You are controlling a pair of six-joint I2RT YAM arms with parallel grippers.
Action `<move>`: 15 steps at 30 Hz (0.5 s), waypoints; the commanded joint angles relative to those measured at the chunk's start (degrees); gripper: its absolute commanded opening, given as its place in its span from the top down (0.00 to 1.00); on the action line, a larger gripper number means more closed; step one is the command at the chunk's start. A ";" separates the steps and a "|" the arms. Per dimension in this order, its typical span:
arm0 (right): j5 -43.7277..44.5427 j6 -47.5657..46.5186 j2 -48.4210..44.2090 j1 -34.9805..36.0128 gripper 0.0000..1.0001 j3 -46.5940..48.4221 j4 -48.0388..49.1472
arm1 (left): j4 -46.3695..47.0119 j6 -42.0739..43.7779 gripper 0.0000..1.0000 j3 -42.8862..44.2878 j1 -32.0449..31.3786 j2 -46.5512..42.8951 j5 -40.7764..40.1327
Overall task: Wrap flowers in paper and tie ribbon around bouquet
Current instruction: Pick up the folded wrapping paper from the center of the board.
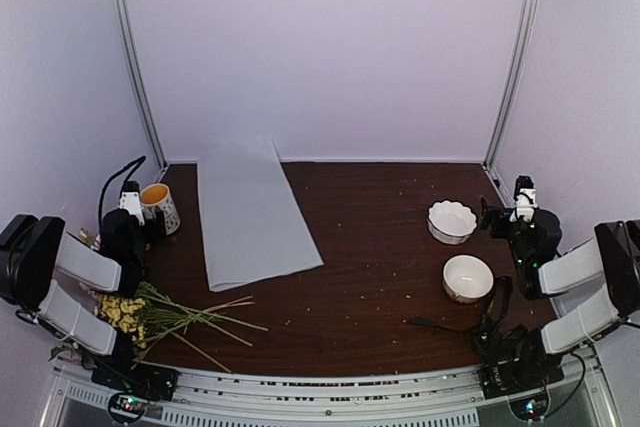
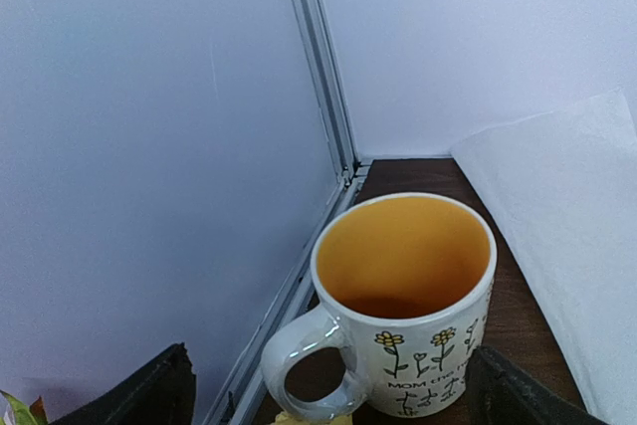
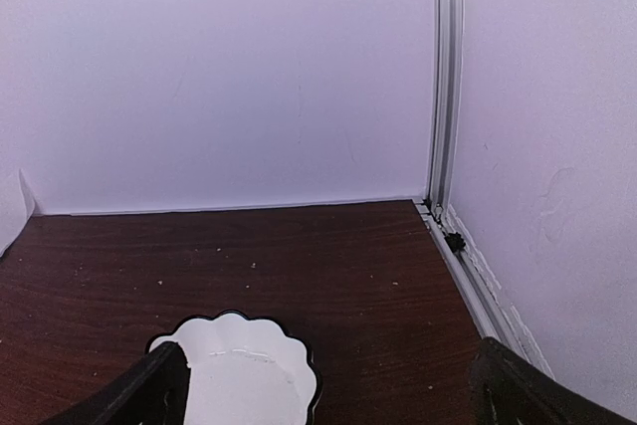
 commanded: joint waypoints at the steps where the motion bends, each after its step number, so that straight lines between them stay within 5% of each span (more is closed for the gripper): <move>1: 0.50 -0.28 -0.32 0.24 0.00 0.57 0.32 | 1.38 -0.56 0.02 1.06 0.28 -0.29 -0.23; 6: 0.51 -0.30 -0.36 0.22 0.00 0.66 0.14 | 1.10 -0.56 0.02 1.07 0.38 -0.28 0.31; 10: 0.34 -0.15 -0.34 0.31 0.00 0.26 0.88 | -0.28 3.93 0.02 1.06 0.36 -3.29 10.22; 15: 2.02 0.32 -7.53 0.23 0.00 2.31 -8.43 | -22.04 3.99 0.03 10.97 -2.11 -13.26 6.40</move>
